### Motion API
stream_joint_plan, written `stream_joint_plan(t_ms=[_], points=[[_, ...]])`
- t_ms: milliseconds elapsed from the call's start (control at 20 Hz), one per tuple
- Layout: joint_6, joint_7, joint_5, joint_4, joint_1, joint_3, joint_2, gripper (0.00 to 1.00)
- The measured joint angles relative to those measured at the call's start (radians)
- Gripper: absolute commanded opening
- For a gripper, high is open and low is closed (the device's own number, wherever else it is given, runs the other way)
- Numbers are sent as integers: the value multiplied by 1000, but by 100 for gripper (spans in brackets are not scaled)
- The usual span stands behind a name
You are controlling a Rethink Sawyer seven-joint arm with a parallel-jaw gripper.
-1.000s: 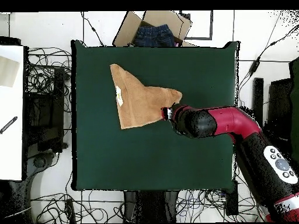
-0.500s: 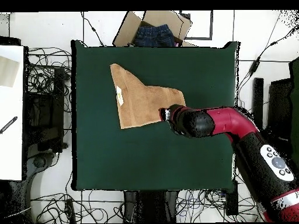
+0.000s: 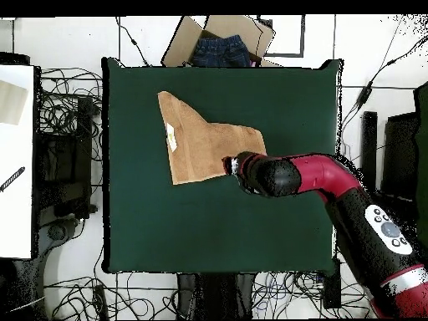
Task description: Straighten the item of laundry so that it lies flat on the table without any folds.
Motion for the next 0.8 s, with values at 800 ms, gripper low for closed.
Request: stream_joint_plan(t_ms=[800], points=[[17,0,0,-72,384,-153,-108,100]])
